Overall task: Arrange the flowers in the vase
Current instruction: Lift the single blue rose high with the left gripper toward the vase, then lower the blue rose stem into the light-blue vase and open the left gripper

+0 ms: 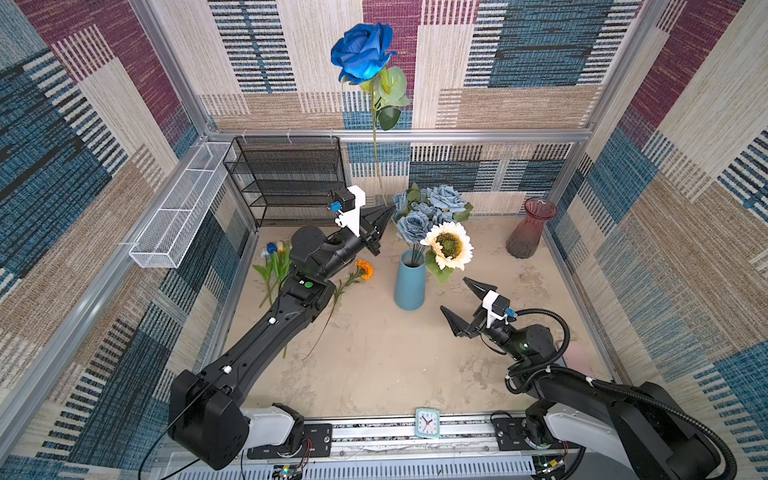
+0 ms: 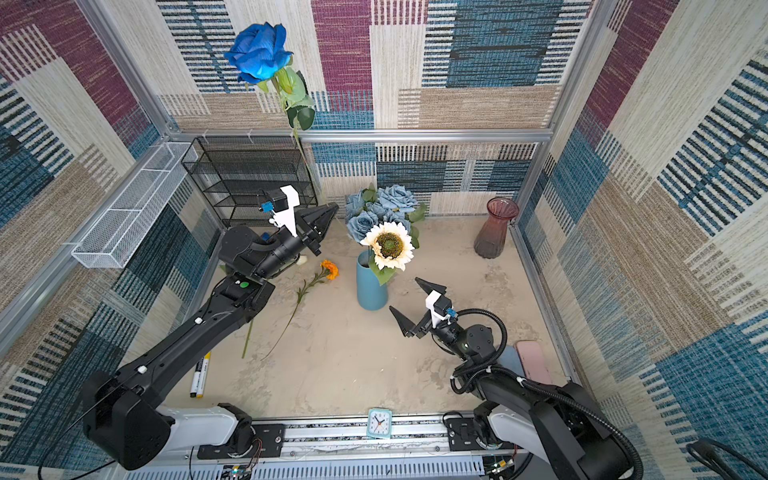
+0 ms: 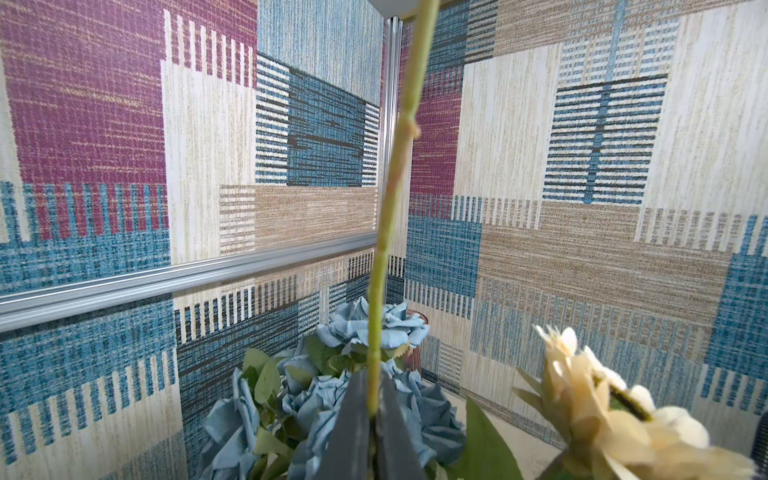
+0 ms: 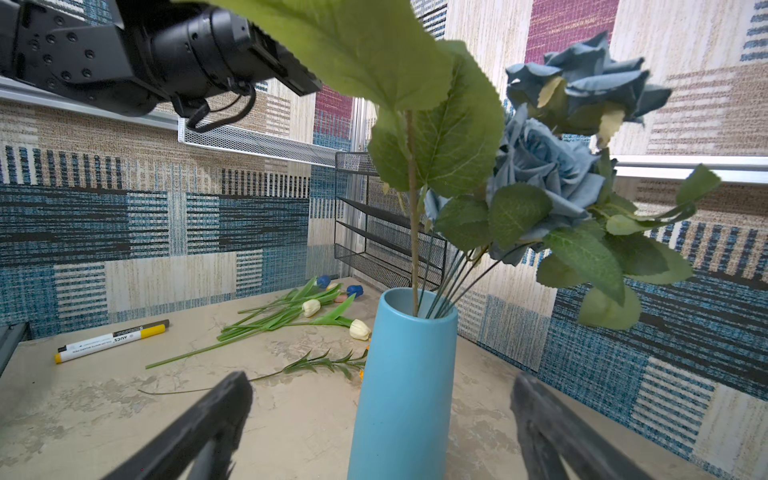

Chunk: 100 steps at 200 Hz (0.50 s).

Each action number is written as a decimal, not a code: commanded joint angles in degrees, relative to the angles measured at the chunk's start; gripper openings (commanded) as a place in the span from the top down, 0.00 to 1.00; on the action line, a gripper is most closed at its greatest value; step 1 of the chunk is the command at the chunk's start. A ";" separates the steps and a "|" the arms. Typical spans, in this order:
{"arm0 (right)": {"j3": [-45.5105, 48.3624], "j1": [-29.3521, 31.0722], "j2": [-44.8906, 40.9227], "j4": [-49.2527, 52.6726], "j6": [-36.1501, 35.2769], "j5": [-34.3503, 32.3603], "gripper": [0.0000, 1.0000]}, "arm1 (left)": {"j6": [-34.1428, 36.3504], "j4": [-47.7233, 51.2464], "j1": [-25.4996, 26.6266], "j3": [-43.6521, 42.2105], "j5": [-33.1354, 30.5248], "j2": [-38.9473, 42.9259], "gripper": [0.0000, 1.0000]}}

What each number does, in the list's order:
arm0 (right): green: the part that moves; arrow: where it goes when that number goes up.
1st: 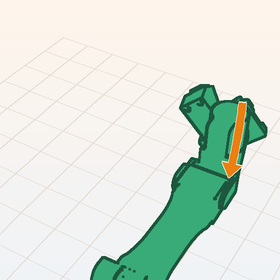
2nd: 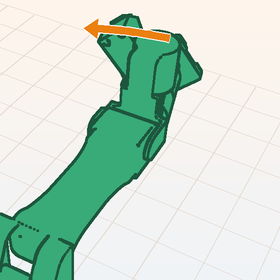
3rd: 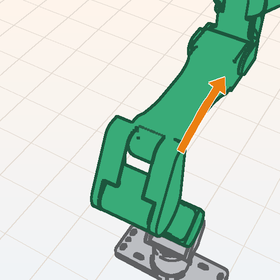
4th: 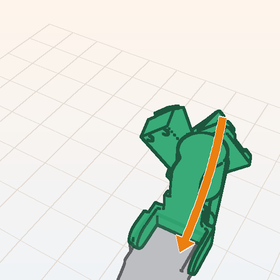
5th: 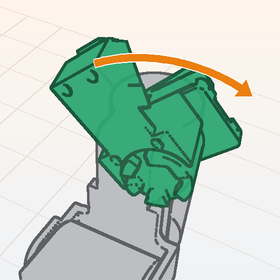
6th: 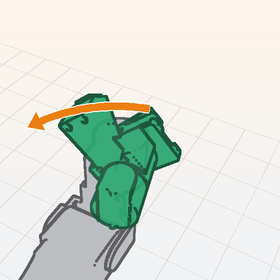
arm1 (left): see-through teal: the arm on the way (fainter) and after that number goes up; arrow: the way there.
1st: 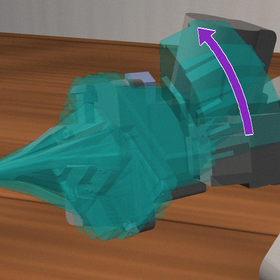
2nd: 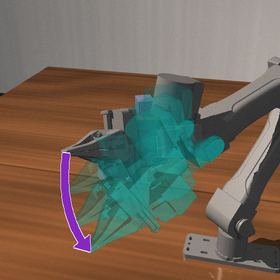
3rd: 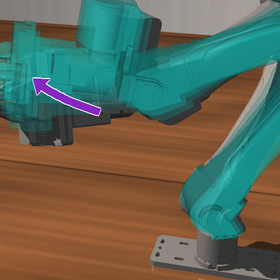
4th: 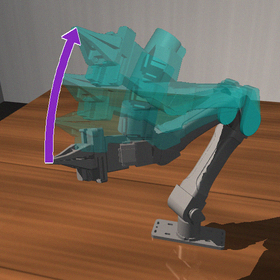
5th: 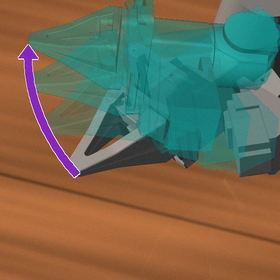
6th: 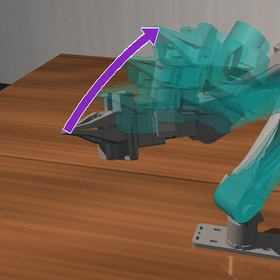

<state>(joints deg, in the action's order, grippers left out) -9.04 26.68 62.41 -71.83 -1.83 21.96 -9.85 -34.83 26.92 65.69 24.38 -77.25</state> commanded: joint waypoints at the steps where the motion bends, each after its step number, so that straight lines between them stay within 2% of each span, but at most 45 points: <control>1: 0.09 0.13 -0.60 -1.04 -0.37 -0.33 0.00 | 1.50 -3.27 0.09 -0.02 0.26 -1.76 1.00; 100: -0.01 0.11 -0.45 -1.04 -0.37 0.47 0.00 | 1.82 -4.98 0.15 -6.23 -2.57 -4.75 1.00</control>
<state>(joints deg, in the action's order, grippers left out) -9.04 26.68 62.13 -71.70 -2.09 22.06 -8.80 -36.84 27.11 60.84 22.68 -81.65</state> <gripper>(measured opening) 0.996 0.077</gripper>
